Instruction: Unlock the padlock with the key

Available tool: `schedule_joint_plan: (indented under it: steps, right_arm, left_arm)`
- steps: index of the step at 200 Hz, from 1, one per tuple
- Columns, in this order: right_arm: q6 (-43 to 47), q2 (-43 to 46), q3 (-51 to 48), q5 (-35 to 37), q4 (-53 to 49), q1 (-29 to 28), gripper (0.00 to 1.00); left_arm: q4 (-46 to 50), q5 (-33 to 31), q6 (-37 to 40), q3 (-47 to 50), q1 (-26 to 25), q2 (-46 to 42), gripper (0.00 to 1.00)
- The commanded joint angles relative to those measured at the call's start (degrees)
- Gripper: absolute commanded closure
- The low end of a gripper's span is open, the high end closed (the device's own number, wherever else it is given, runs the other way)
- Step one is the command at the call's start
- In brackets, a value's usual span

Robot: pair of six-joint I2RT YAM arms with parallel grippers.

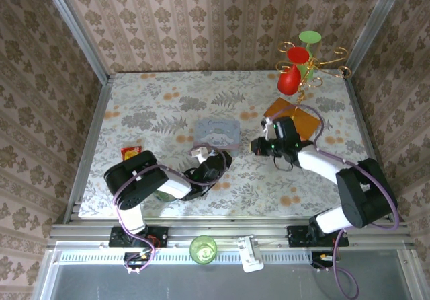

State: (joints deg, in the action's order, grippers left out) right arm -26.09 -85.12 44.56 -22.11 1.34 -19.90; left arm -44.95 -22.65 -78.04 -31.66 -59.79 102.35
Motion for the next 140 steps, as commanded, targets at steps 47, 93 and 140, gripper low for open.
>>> schedule_joint_plan:
  steps: [47,93,140]
  right_arm:
    - [12.4,-22.3,31.0,16.4,-10.9,-3.8,1.00]
    - [11.3,-34.1,43.3,15.2,-15.2,-4.2,1.00]
    - [11.0,-36.5,44.3,14.1,-17.3,-5.0,1.00]
  left_arm:
    - [8.1,1.5,-1.7,2.5,-1.9,2.2,0.62]
    - [8.2,2.1,-1.3,1.4,-2.2,3.1,0.62]
    - [5.3,2.6,-3.2,1.1,-3.0,6.9,0.61]
